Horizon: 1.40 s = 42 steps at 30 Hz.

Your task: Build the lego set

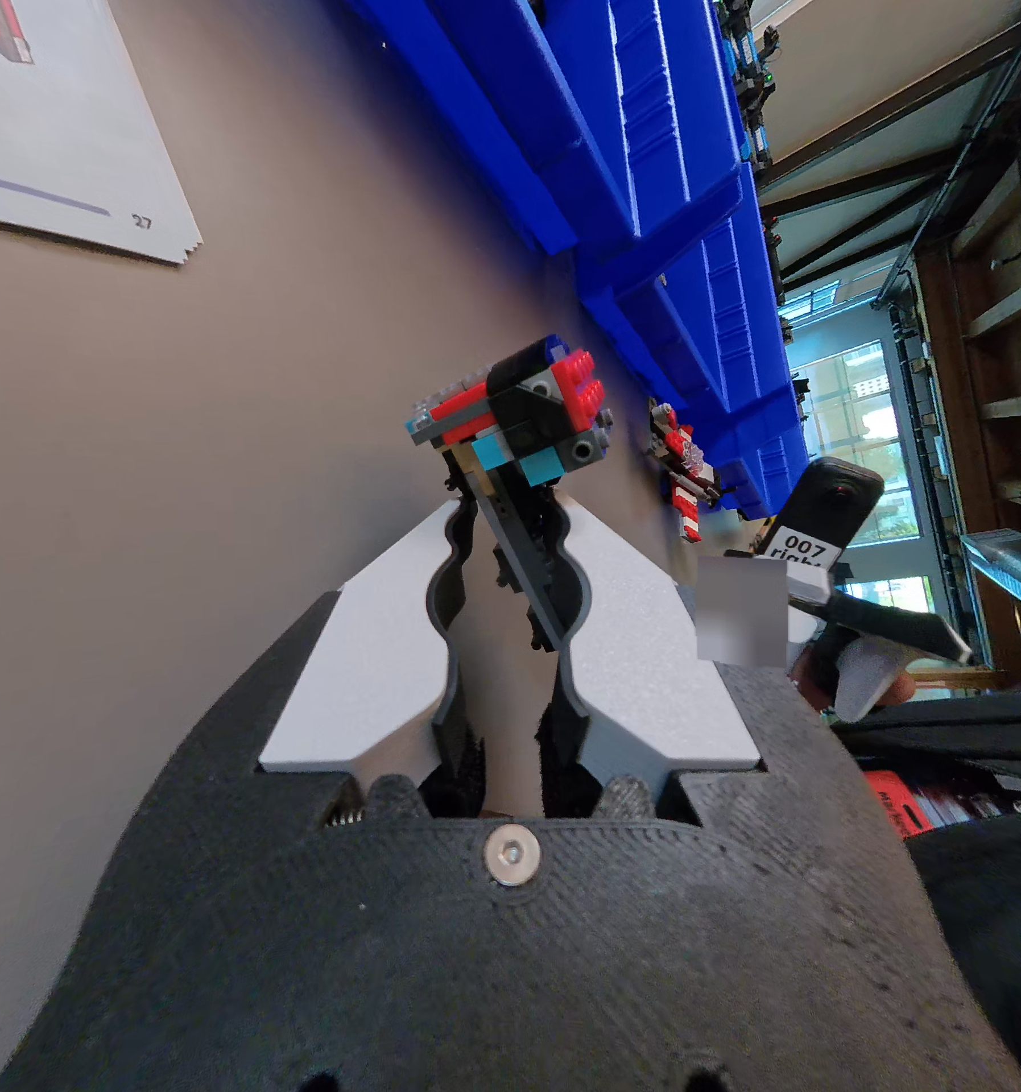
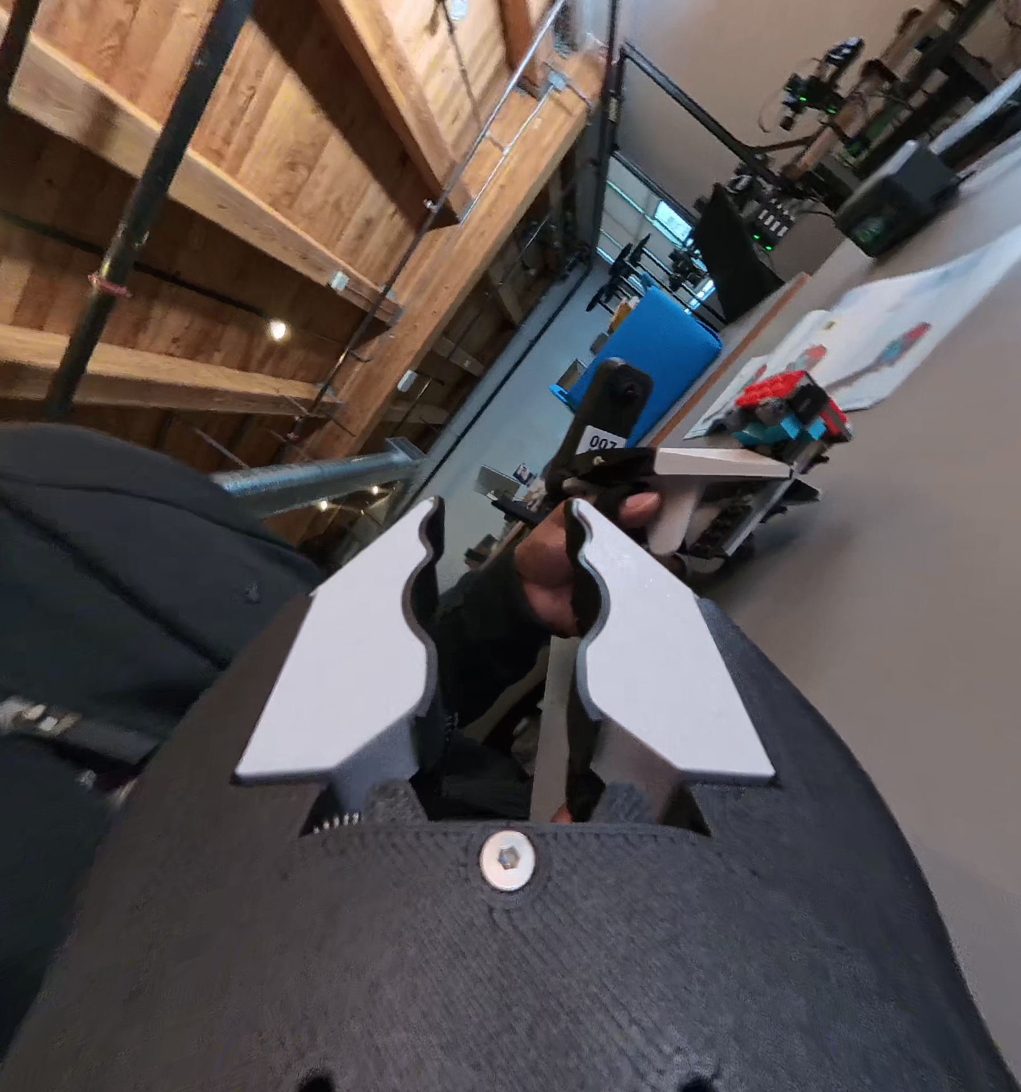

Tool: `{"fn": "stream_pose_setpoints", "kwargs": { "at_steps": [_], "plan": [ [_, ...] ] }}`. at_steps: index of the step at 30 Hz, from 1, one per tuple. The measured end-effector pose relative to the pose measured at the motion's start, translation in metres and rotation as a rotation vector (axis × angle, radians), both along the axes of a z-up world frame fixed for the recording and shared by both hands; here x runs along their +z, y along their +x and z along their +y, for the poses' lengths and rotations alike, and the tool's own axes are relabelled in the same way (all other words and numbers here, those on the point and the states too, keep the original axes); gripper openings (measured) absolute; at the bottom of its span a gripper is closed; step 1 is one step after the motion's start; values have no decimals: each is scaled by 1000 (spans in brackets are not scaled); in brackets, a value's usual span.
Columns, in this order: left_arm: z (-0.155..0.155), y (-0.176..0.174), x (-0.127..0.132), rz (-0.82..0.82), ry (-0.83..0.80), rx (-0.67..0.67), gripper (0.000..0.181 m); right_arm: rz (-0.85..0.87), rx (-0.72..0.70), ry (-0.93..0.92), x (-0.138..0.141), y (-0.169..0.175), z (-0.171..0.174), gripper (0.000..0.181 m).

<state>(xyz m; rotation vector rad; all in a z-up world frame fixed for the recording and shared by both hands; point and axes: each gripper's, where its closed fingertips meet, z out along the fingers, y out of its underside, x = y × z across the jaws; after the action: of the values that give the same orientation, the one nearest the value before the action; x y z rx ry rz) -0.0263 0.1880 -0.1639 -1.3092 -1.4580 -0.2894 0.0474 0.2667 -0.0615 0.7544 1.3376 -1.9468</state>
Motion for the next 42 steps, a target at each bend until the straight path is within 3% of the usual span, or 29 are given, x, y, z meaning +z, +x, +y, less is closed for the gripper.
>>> {"fn": "stream_pose_setpoints", "kwargs": {
  "at_steps": [4,6,8,12,14,16,19,22,26,33,38,42],
  "plan": [
    [1,2,1,-2,19,-10,24,215,22,140,0,16,32,44],
    [1,4,2,-5,35,-21,24,267,70,234,-2,26,69,43],
    [1,6,3,-9,52,-29,24,340,31,389,1,19,121,43],
    [5,8,4,-16,71,-63,24,483,-216,762,25,-51,241,41],
    [8,9,4,-17,68,-84,24,515,-316,995,19,-100,290,40],
    [9,10,4,-16,66,-94,24,521,-318,1205,-3,-138,322,40],
    [7,11,4,-4,64,-83,24,518,-216,1419,-45,-165,336,41],
    [2,11,6,9,67,-52,24,540,-90,1570,-79,-170,334,40],
    [-2,10,7,14,74,-23,24,513,22,1676,-103,-168,343,35],
    [5,9,3,-1,48,-59,24,469,107,1710,-122,-167,352,29],
    [5,9,3,-3,48,-57,24,469,130,1703,-121,-164,350,19],
    [4,9,3,-1,47,-56,24,498,17,1617,-94,-166,340,19]
  ]
}}
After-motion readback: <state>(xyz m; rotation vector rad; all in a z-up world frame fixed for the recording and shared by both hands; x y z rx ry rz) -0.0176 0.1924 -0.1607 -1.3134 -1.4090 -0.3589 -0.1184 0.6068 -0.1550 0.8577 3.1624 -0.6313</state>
